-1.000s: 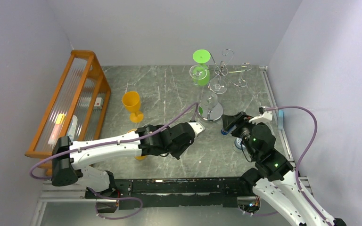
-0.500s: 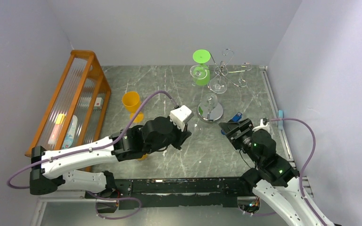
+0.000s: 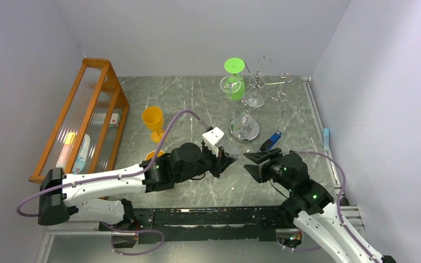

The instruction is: Place the wine glass upside down on the wine glass rack

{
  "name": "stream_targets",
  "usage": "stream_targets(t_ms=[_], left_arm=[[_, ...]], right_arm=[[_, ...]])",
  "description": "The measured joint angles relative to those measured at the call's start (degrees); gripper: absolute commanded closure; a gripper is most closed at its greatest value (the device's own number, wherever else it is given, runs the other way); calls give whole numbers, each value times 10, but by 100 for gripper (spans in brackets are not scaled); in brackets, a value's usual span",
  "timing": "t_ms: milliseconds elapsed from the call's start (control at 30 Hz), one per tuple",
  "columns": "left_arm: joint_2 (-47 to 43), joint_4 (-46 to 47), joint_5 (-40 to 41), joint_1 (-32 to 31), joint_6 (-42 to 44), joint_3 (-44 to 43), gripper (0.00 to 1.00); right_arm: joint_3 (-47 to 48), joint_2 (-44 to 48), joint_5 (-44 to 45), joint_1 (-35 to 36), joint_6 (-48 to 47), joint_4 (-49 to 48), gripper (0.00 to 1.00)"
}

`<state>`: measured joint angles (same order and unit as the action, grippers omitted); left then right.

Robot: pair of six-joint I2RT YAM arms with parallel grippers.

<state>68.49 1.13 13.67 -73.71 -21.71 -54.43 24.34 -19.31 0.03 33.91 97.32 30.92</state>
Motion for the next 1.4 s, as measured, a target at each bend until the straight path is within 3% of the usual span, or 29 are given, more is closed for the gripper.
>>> stream_targets(t_ms=[233, 700, 800, 933, 1167, 1400], left_arm=[[2, 93, -16, -8, 9, 36, 95], [15, 204, -1, -39, 79, 89, 95], [18, 220, 3, -42, 92, 94, 95], [28, 236, 4, -43, 104, 96, 95], [35, 248, 5, -44, 113, 103, 95], [38, 260, 7, -45, 118, 109, 95]], right_arm=[[-23, 9, -16, 0, 78, -32, 59], [-23, 5, 7, -1, 123, -56, 82], [-23, 5, 10, -1, 131, -58, 82], [-22, 4, 17, -3, 133, -58, 74], [-14, -18, 20, -4, 129, -51, 83], [-8, -27, 24, -4, 123, -47, 74]])
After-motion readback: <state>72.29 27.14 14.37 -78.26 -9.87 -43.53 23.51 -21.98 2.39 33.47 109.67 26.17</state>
